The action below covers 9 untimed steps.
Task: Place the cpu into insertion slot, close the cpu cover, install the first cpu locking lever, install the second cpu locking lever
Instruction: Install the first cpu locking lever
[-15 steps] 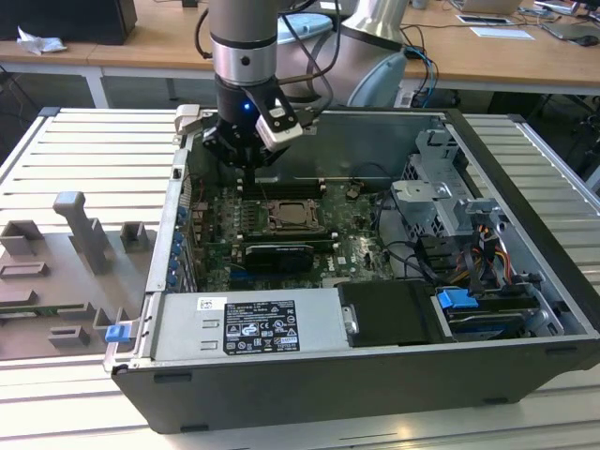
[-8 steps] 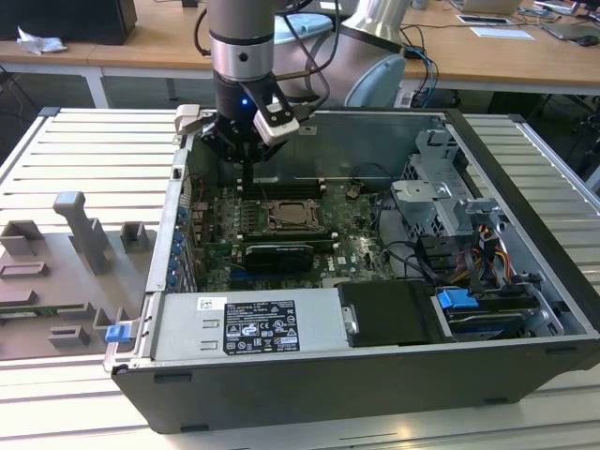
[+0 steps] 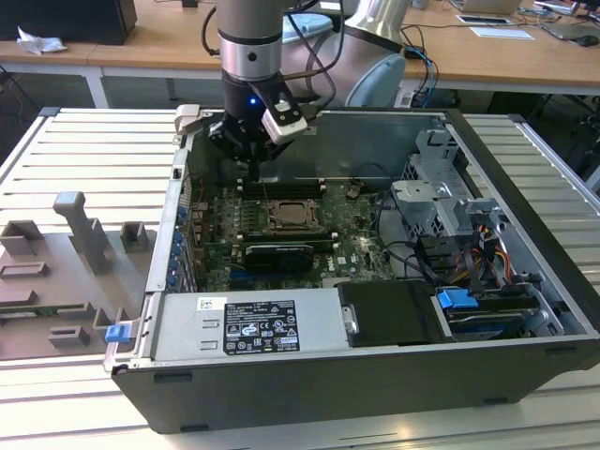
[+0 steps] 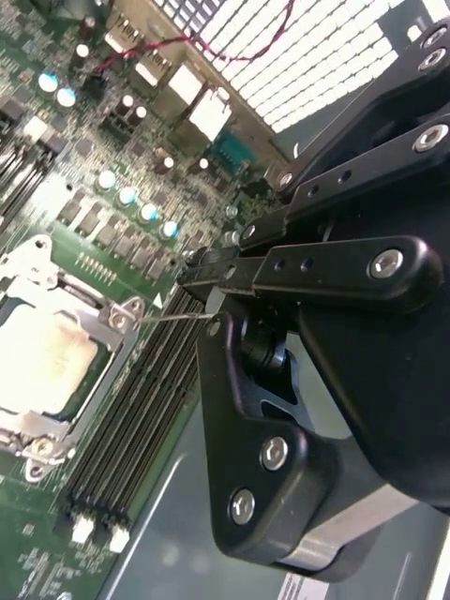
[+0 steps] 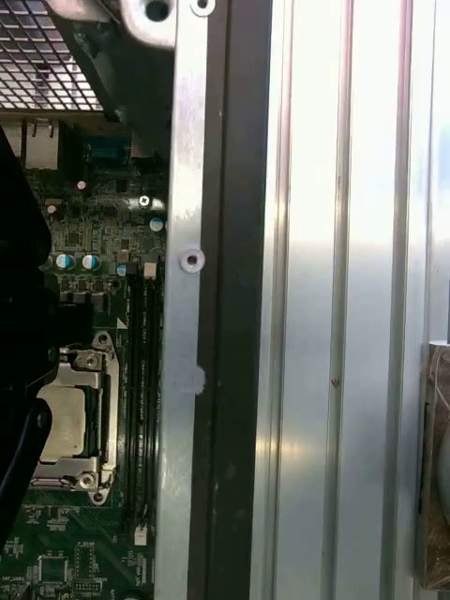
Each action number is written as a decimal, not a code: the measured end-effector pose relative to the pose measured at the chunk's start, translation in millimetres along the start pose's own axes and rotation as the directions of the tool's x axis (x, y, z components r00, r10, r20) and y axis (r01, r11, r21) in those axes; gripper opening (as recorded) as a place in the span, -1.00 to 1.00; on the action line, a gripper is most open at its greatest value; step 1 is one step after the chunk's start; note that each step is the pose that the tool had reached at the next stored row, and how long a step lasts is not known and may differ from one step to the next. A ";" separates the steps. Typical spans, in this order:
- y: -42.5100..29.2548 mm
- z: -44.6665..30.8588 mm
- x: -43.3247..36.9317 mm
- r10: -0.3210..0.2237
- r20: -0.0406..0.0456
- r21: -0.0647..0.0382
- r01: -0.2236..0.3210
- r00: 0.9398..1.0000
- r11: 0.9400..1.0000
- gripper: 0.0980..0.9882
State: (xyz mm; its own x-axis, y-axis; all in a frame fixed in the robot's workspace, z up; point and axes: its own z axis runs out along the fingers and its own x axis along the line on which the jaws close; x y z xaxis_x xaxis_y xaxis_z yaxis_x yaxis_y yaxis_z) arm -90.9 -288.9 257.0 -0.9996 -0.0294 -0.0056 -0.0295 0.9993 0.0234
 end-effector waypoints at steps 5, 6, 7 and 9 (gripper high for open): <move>-0.2 1.1 -6.7 0.000 0.000 0.000 0.000 1.000 1.000 -0.98; -0.2 1.1 -6.8 0.000 0.000 0.000 0.000 1.000 1.000 -0.98; -0.2 1.2 -7.0 0.000 0.000 0.001 0.000 1.000 1.000 -0.98; -0.2 1.5 -8.2 0.000 0.000 0.001 0.000 1.000 1.000 -0.98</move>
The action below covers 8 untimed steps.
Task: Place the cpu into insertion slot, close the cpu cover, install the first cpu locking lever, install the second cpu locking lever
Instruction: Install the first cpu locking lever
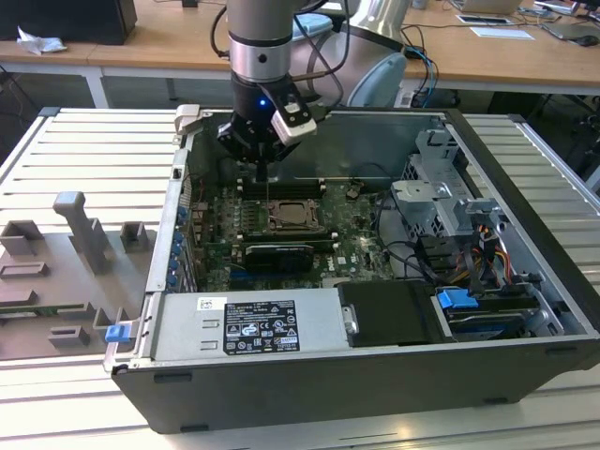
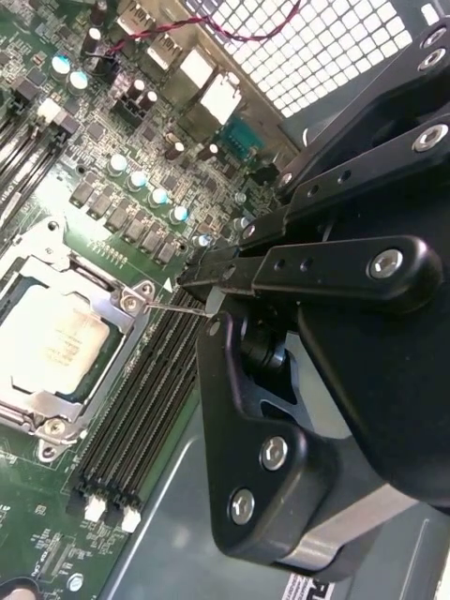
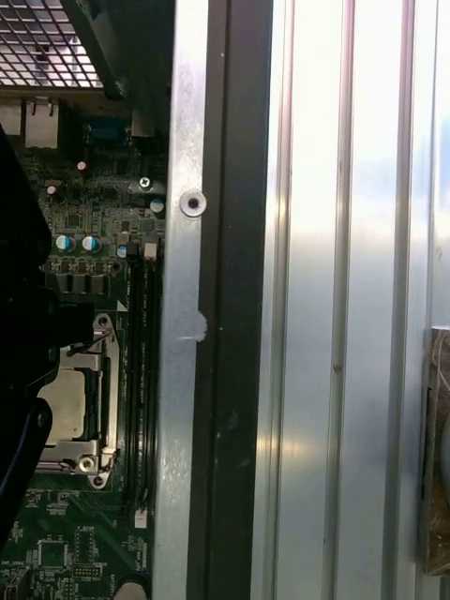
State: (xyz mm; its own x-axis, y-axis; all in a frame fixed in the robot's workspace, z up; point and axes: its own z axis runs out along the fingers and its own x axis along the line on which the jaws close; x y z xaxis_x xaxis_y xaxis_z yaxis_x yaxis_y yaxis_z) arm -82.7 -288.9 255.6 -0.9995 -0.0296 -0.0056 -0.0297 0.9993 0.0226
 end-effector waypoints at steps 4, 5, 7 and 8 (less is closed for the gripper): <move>-0.1 0.6 -1.6 0.000 0.000 0.001 0.000 1.000 1.000 -0.98; -0.1 0.7 -2.0 0.000 0.000 0.001 0.000 1.000 1.000 -0.98; -0.1 1.0 -3.9 0.000 0.000 0.001 0.000 1.000 1.000 -0.98; -0.2 1.1 -4.7 0.000 0.000 0.001 0.000 1.000 1.000 -0.98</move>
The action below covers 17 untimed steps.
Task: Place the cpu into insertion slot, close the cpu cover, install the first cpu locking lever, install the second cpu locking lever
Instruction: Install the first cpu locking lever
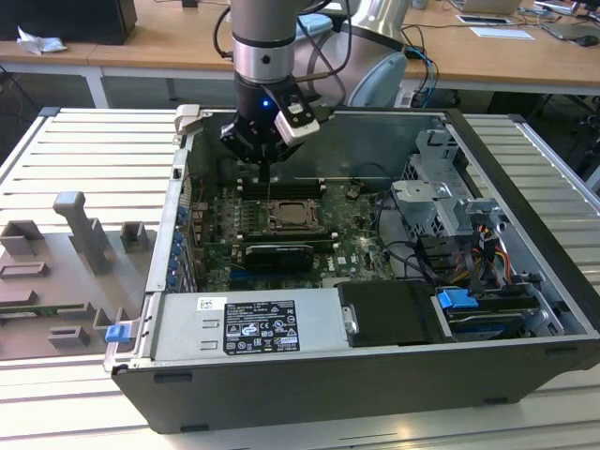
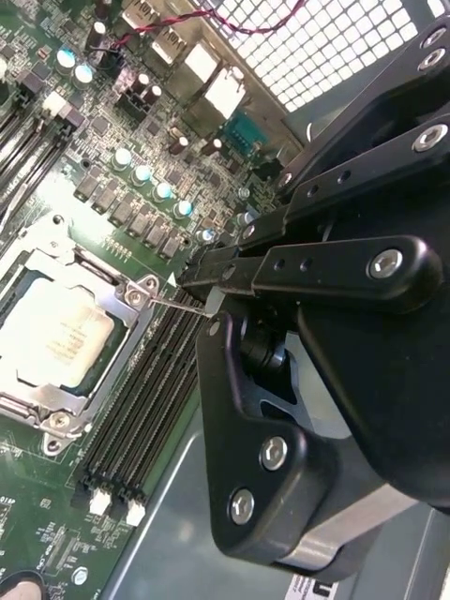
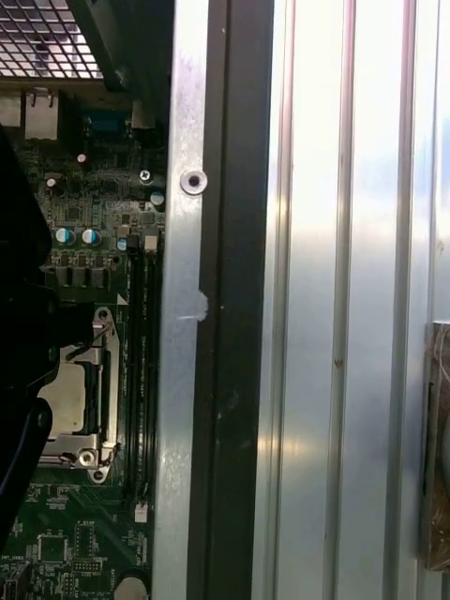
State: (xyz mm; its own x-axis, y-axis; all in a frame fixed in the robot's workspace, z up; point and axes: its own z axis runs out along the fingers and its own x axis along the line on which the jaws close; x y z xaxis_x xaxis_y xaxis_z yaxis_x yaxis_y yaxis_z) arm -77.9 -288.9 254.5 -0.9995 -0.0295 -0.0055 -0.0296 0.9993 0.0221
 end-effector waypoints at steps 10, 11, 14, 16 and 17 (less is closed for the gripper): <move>-0.8 2.9 -22.8 0.000 -0.001 -0.002 0.000 1.000 1.000 -0.98; -0.9 3.0 -23.1 0.000 -0.001 -0.009 0.000 1.000 1.000 -0.98; -1.7 3.9 -23.5 0.000 0.001 -0.041 0.000 1.000 0.999 -0.98; -2.1 7.6 -26.1 -0.007 0.002 -0.041 0.007 1.000 0.999 -0.98; -2.3 10.7 -31.1 -0.007 0.002 -0.041 0.007 1.000 0.999 -0.98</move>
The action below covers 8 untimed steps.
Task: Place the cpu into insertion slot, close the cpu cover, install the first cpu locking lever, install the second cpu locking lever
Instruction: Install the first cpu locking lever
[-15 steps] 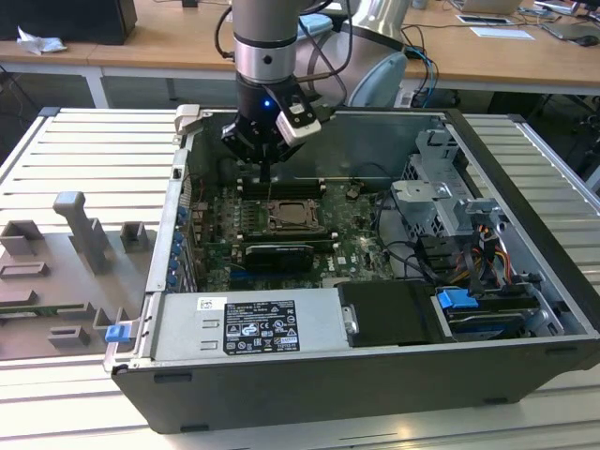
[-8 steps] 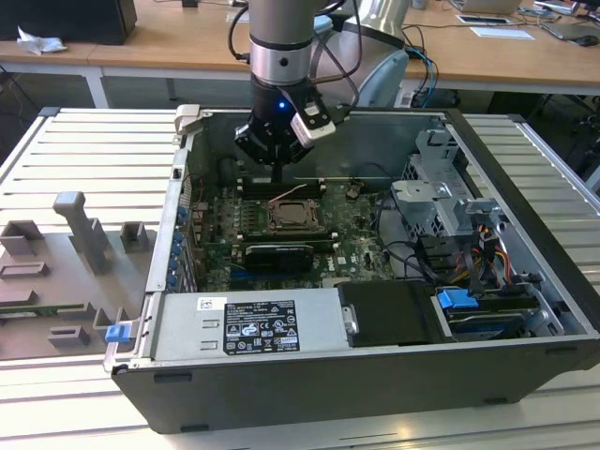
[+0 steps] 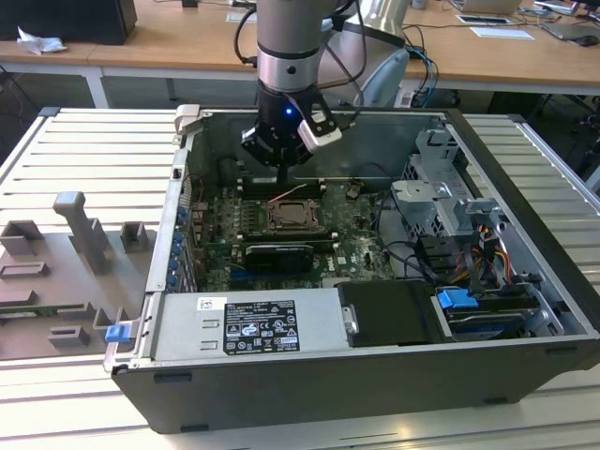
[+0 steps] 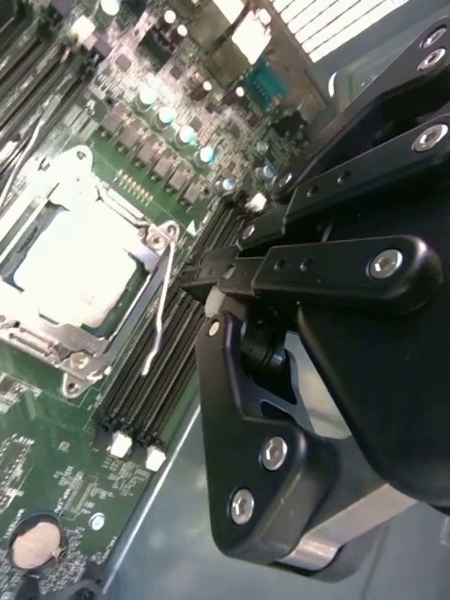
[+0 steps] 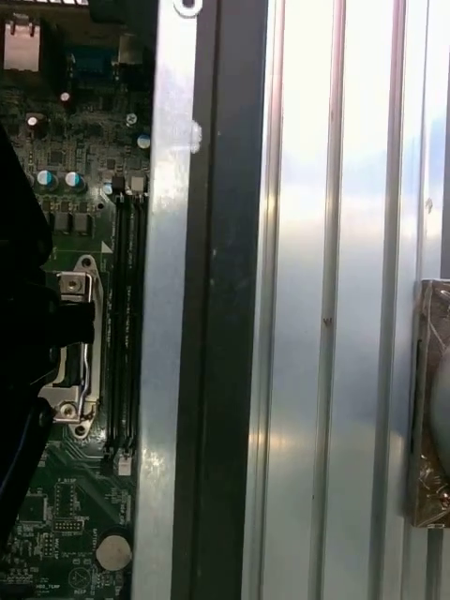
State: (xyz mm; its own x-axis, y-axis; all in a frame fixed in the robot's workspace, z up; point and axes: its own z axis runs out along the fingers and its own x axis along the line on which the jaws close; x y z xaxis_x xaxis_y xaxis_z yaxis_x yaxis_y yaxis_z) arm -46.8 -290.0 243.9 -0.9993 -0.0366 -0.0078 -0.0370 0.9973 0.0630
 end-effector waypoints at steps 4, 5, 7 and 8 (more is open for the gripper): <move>-0.4 6.8 -12.8 0.000 0.000 0.000 0.000 1.000 1.000 -0.98; -0.4 8.4 -13.8 -0.001 0.000 0.000 0.001 1.000 1.000 -0.98; -0.4 10.2 -13.8 -0.013 0.000 -0.004 0.013 1.000 1.000 -0.98; -0.3 11.7 -14.4 -0.014 0.000 -0.005 0.014 1.000 1.000 -0.98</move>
State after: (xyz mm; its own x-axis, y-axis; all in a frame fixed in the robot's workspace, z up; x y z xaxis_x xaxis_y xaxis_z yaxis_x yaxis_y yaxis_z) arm -32.3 -289.0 232.4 -0.9987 -0.0505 -0.0085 -0.0509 0.9964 0.0680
